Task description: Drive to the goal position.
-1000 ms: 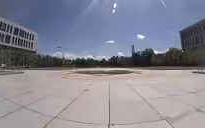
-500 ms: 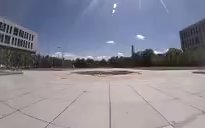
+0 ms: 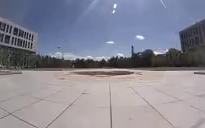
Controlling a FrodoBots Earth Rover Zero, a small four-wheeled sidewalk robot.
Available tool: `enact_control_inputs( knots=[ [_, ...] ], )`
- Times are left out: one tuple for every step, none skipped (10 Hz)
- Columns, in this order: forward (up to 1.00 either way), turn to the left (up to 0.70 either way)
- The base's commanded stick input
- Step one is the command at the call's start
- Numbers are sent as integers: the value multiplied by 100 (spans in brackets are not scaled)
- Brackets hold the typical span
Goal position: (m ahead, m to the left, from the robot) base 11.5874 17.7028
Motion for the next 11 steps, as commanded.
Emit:
enact_control_inputs(
  knots=[
    [30, 0],
    [30, 0],
    [30, 0],
    [30, 0],
    [30, 0],
    [30, 0],
    [30, 0],
    [30, 0],
    [30, 0],
    [30, 0],
    [30, 0]
  ],
)
